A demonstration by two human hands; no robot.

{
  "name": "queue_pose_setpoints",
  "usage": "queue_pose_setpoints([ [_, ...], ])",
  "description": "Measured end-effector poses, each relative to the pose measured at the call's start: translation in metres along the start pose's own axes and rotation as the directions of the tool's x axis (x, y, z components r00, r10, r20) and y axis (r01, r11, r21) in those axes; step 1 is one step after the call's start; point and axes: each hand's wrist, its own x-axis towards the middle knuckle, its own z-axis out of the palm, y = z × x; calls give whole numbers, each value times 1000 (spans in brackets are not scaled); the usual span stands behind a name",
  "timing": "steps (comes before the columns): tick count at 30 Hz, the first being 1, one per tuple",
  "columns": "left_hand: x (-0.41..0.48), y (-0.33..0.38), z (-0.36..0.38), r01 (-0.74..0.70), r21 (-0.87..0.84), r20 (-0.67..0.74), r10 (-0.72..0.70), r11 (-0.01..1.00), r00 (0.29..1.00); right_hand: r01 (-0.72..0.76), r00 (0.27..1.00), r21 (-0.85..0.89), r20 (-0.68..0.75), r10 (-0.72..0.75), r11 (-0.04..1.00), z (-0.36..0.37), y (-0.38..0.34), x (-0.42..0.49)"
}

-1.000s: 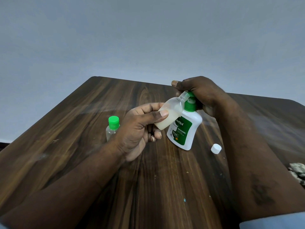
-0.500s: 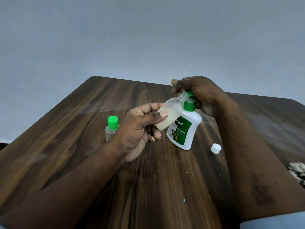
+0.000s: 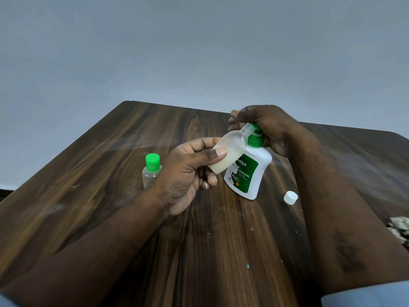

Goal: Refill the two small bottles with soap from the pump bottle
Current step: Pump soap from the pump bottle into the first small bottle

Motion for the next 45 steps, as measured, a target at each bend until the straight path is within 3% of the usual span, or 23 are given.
queue_pose_setpoints([
  [17,0,0,0,-9,-3,-13,9,1000,1000,21,1000,51,22,-22,998,-1,3,3],
  [24,1,-1,-3,-16,-10,-2,16,1000,1000,60,997,208,34,-69,976,-2,0,6],
  [34,0,1,-1,-10,-5,0,10,1000,1000,12,999,41,36,-13,999,-2,4,6],
  [45,1,1,-1,-14,-6,-1,14,1000,1000,39,999,110,30,-43,993,-3,-1,4],
])
